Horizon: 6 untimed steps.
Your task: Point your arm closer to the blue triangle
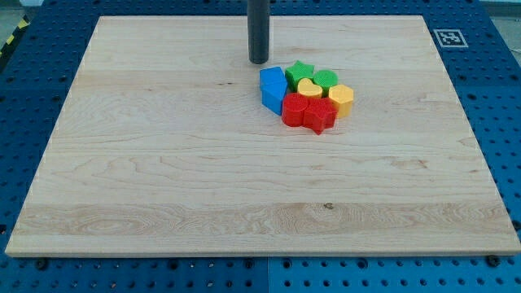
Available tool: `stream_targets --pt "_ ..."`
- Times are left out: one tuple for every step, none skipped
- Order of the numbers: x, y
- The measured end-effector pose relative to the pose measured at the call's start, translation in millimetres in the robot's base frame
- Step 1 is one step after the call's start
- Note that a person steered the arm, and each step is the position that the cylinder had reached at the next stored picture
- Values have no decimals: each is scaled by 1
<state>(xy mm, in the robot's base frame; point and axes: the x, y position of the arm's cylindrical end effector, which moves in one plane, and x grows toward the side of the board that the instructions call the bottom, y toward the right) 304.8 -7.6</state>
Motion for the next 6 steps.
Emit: stream_targets --pt "0 0" --pt "8 -6" --pt "20 -31" --pt "28 -35" --pt "44 -34" --pt "73 -32"
